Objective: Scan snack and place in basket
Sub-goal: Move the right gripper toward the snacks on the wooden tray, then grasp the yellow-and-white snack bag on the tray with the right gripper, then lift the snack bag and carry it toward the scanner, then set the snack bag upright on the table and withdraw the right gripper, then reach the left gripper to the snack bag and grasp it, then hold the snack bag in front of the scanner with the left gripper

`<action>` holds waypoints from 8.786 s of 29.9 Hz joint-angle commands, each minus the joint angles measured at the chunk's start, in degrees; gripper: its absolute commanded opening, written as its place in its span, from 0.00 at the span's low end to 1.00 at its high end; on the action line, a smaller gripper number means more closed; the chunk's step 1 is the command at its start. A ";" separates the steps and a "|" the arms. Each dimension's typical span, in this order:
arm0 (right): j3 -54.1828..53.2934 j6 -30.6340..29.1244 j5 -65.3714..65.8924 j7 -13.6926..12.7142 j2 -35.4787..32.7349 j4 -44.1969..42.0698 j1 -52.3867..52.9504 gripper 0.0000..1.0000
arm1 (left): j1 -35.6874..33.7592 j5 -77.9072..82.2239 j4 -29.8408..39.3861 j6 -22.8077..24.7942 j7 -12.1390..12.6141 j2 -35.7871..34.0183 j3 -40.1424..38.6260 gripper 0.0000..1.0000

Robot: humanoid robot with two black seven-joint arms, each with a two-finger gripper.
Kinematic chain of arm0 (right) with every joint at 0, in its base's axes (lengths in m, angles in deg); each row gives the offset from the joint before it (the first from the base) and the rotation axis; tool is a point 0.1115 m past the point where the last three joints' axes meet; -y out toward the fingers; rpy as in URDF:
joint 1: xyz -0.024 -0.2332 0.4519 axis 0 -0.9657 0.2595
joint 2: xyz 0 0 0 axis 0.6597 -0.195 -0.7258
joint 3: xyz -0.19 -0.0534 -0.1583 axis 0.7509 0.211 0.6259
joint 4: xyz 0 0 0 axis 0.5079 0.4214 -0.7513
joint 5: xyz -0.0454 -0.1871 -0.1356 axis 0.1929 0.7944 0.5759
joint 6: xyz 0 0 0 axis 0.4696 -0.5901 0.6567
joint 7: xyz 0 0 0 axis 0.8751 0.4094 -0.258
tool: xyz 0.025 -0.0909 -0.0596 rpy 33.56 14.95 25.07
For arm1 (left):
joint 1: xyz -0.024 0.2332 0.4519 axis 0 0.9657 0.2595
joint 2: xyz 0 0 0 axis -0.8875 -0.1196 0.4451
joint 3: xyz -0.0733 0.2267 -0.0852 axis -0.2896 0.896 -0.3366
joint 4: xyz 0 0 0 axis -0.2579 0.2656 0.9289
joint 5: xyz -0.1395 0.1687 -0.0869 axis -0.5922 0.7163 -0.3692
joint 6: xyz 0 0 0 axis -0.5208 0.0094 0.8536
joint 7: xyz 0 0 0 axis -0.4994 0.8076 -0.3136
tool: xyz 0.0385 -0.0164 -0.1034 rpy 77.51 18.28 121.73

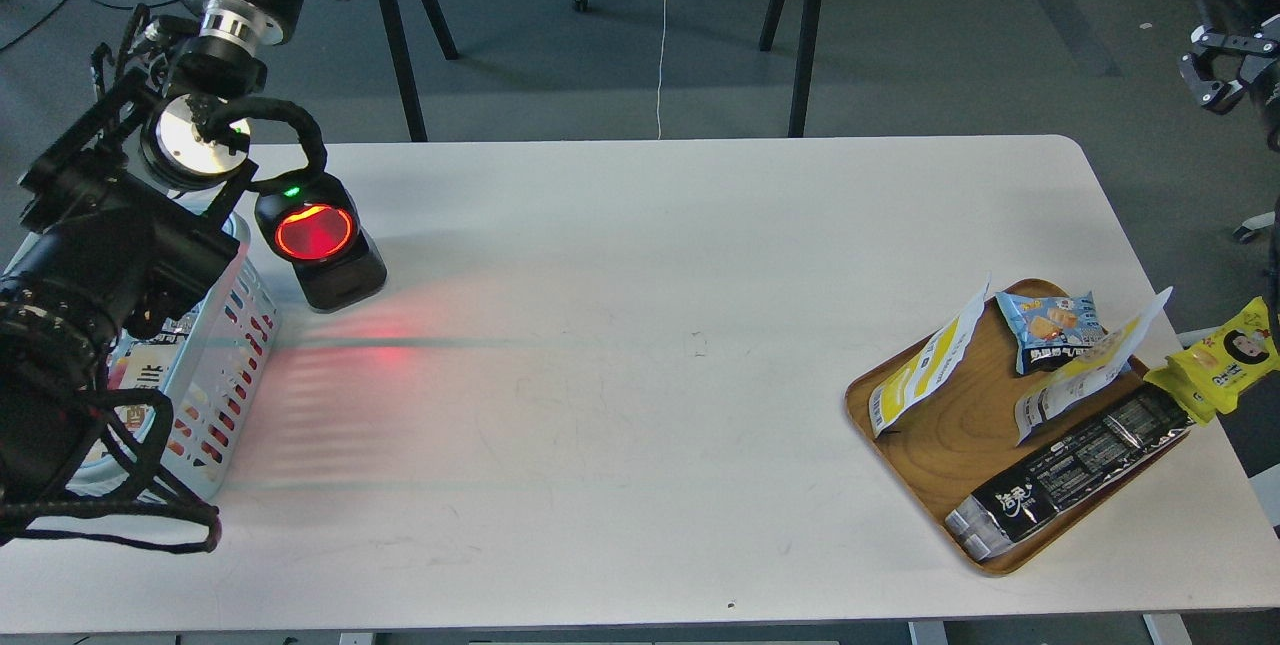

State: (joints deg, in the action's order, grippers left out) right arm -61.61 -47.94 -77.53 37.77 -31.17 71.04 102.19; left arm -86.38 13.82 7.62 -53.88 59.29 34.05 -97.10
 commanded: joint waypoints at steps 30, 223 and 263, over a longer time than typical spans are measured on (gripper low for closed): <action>17.86 -0.27 62.12 3.85 -8.74 32.56 32.73 1.00 | 0.57 0.31 -0.03 0.00 0.96 -2.57 0.87 0.99; 5.85 -0.27 -2.81 3.85 3.30 2.86 3.22 1.00 | 8.30 132.78 64.74 0.00 4.92 -19.36 29.44 0.75; 3.91 -0.27 -2.81 3.85 3.21 2.60 4.63 0.99 | 7.87 132.78 63.78 0.00 -5.36 -38.17 19.07 0.00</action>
State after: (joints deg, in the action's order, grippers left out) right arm -57.69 -48.20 -80.34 41.62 -28.04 73.63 106.76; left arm -78.23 146.60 73.29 -53.87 55.33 -3.04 -76.36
